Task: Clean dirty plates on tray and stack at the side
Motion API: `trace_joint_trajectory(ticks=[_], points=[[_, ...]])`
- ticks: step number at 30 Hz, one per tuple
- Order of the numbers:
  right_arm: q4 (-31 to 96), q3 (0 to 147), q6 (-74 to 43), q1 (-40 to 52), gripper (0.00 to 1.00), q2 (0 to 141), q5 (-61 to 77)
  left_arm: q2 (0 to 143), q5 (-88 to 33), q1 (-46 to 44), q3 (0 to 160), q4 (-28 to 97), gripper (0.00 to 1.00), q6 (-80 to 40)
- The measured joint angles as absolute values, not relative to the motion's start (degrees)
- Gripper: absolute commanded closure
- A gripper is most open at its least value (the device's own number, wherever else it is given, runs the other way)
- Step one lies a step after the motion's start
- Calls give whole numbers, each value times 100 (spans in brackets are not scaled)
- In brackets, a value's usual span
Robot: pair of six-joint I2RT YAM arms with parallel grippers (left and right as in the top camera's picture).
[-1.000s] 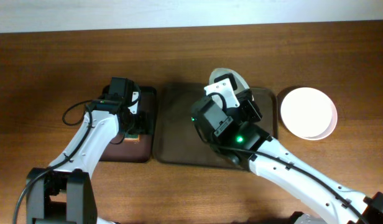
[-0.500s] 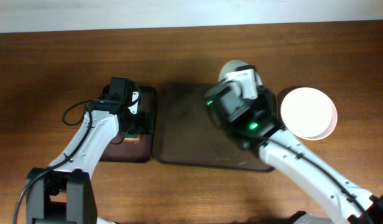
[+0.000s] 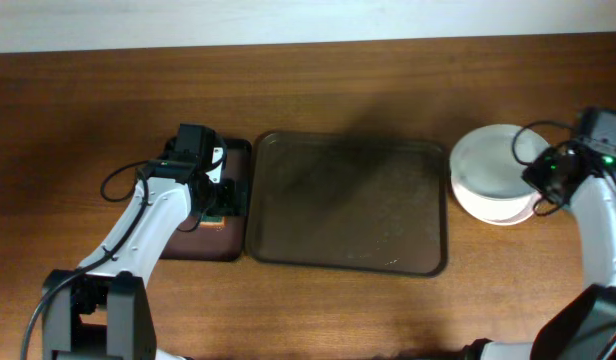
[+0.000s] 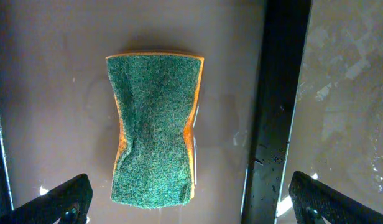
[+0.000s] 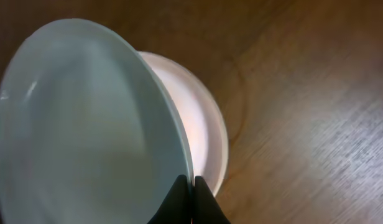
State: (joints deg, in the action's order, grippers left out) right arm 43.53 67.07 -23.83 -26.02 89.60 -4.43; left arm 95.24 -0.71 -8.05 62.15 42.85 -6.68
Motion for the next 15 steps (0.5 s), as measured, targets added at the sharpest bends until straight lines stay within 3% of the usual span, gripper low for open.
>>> trace_joint_trajectory(ticks=[3, 4, 5, 6, 10, 14, 15], points=[[4375, 6707, -2383, -3015, 96, 9314, -325, 9524, -71, -805, 6215, 4285, 0, -668], [4381, 6707, -2383, -3059, 68, 9437, -290, 9524, -71, -805, 6215, 4285, 0, -666], [4381, 6707, -2399, -3063, 47, 9504, -261, 9524, -71, -805, 6215, 4285, 1, -668], [4383, 6707, -2383, -3061, 39, 9522, -237, 9524, -71, -805, 6215, 4285, 0, -666], [4381, 6707, -2300, -3061, 35, 9522, 272, 9524, -71, -805, 6215, 4285, 0, -668], [4381, 6707, -1334, -2827, 9, 9522, 1848, 9524, -82, -788, 6215, 4263, 0, -681], [4390, 6707, -1181, -2681, 6, 9520, 2102, 9518, -91, -735, 6228, 4241, 0, -740]])
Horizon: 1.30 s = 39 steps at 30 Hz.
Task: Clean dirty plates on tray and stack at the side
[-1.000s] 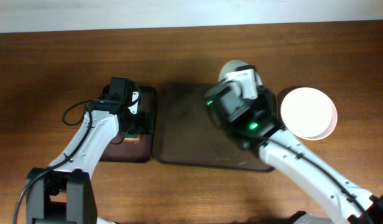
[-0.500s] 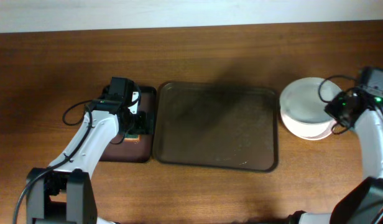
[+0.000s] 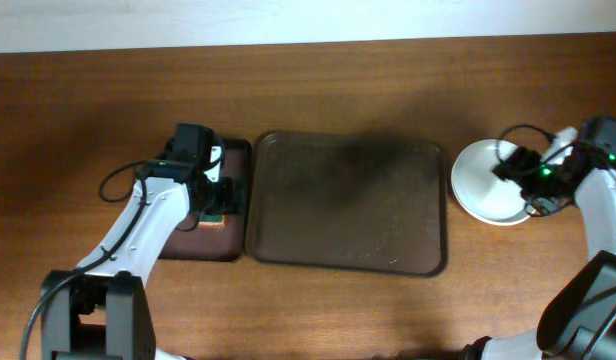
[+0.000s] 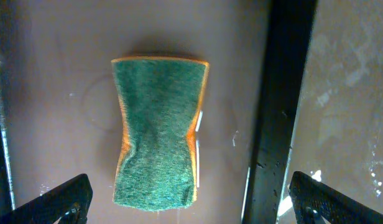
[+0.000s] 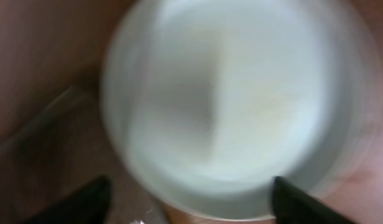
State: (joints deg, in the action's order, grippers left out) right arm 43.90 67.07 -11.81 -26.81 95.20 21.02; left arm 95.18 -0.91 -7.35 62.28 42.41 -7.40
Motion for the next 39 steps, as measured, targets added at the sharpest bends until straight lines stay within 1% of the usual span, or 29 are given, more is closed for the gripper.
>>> trace_joint_trajectory(ticks=[2, 4, 5, 7, 8, 10, 12, 14, 16, 18, 20, 25, 28, 35, 39], points=[[4556, 6724, -913, -2158, 5, 9520, 2357, 9504, -102, -600, 6331, 4209, 0, -891], [5085, 6921, -757, -1459, 3, 9520, 2189, 9502, -123, -467, 6545, 4211, 1, -969], [5638, 7179, -694, -989, 2, 9518, 1826, 9489, -167, -416, 6678, 4364, 1, -1011], [6169, 7491, -666, -561, 1, 9509, 1374, 9454, -220, -381, 6766, 4801, 1, -1015], [6390, 7614, -642, -266, 1, 9419, 1151, 9426, -259, -362, 6805, 5286, 1, -1015], [6600, 7647, -615, -47, 1, 9205, 1004, 9295, -290, -290, 6805, 5725, 1, -1024], [6711, 7612, -615, 40, 1, 8746, 878, 8921, -298, -204, 6805, 6029, 0, -1020], [6543, 7293, -620, 54, 1, 8023, 834, 8259, -305, -193, 6718, 6064, 1, -1009], [6265, 6792, -620, 58, 1, 6930, 781, 7120, -318, -193, 6361, 5894, 1, -1009], [5935, 6394, -617, 64, 1, 5968, 705, 6289, -322, -196, 6071, 5614, 1, -1009], [5874, 6121, -622, 64, 1, 4995, 572, 4998, -320, -193, 5516, 5325, 1, -1009], [5865, 6055, -617, 69, 1, 3887, 489, 3275, -276, -196, 5334, 5253, 1, -1009], [5865, 6051, -620, 69, 1, 3876, 471, 3046, -272, -193, 5330, 5253, 1, -1009], [5863, 6025, -617, 69, 1, 4032, 449, 3035, -261, -193, 5308, 5264, 1, -1009], [5839, 5898, -510, 69, 1, 3717, 279, 3035, -261, -193, 5308, 5266, 1, -1009]])
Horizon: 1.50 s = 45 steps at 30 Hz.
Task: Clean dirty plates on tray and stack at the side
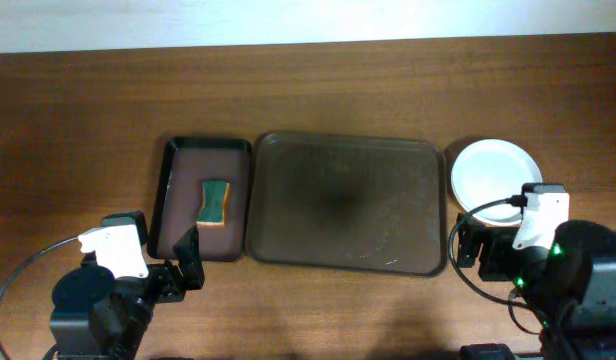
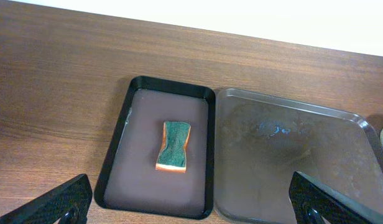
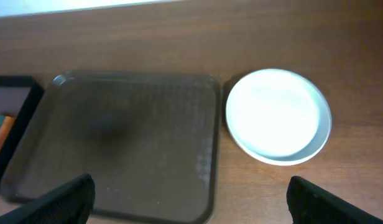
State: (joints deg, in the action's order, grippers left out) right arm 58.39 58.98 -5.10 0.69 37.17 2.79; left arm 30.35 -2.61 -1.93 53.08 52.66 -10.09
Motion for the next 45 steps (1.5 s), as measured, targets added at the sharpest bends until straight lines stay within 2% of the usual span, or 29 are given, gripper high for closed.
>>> trace_joint_trajectory(ticks=[2, 6, 10, 13, 16, 22, 45], points=[[5391, 5594, -449, 71, 1, 3179, 246, 3035, -259, -193, 5308, 5269, 1, -1009], [3437, 3765, -405, 316, 1, 1433, 237, 3024, -259, -196, 5295, 5275, 1, -1009], [1275, 1977, -401, 499, 1, 281, 239, 3022, -259, -193, 5286, 5266, 1, -1009], [-158, 1037, -399, 504, 1, 80, 237, 3022, -259, -193, 5280, 5273, 1, -1009], [-939, 285, -388, 504, 1, 78, 237, 3020, -259, -193, 5280, 5271, 1, -1009], [405, 60, -150, 506, 1, 73, 242, 3020, -259, -193, 5280, 5269, 1, -1009], [405, 60, -119, 504, 1, 69, 259, 3020, -259, -193, 5280, 5269, 0, -1009]])
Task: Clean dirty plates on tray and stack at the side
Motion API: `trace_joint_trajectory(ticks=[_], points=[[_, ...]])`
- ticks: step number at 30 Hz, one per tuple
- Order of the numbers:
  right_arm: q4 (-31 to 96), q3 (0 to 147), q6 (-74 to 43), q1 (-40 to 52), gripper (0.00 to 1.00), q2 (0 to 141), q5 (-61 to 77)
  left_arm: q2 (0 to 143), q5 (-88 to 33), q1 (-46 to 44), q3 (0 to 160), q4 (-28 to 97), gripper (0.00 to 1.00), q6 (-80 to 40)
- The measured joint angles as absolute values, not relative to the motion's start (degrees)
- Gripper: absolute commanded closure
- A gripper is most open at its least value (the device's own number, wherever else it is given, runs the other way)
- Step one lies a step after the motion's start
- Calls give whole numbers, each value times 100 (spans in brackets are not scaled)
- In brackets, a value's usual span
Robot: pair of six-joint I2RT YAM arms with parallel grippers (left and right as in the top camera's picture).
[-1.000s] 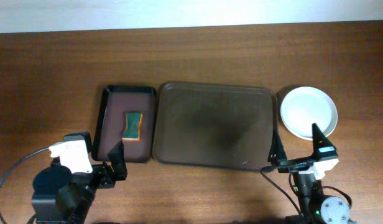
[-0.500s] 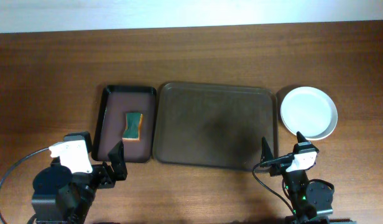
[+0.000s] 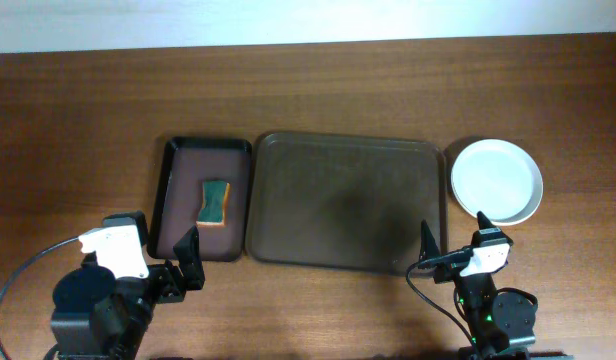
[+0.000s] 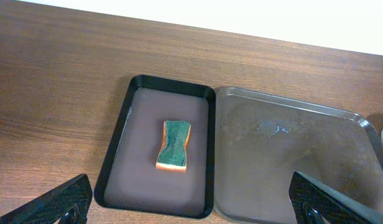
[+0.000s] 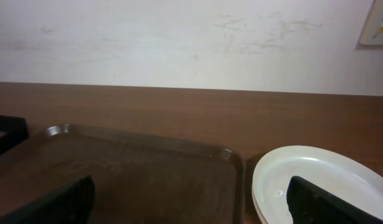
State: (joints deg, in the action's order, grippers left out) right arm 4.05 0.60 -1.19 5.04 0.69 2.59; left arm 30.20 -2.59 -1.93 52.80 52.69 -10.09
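Note:
The brown tray (image 3: 348, 200) lies mid-table with no plates on it, only wet streaks. White plates (image 3: 496, 180) sit stacked on the table just right of the tray, also seen as plates (image 5: 316, 180) in the right wrist view. A green-and-orange sponge (image 4: 174, 145) lies in the small black tray (image 3: 170, 200) left of the brown one. My left gripper (image 4: 190, 208) is open at the near table edge, well back from the sponge. My right gripper (image 5: 194, 205) is open and empty at the near edge, facing the tray and the plates.
Bare wooden tabletop (image 3: 78, 130) surrounds the trays. A white wall (image 5: 179, 37) rises behind the table's far edge. Cables run from both arm bases along the near edge.
My right arm has drawn back and lower at the near edge, and its camera now looks level across the table at the wall instead of down on tray and plates. The left arm has not moved.
At first my right gripper was shut on a tilted plate's rim over the stack, and the left hung open over the sponge. Then the plate lay on the stack and the right was open. Later both arms were back at the near edge, where they are now.

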Motion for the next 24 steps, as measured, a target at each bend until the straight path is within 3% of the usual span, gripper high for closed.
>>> trace_joint_trajectory(ticks=[5, 12, 19, 24], points=[[403, 60, -121, 504, 1, 69, 261, 2703, -84, -172, 4860, 4987, 1, -1009], [403, 62, -121, 504, 1, 67, 261, 862, -60, -167, 1682, 2394, 1, -1009], [405, 60, -117, 506, 1, 69, 261, 84, 248, -167, 237, -239, 1, -1007], [405, 60, -117, 506, 1, 69, 261, 71, 344, -167, 86, 458, 0, -657]])
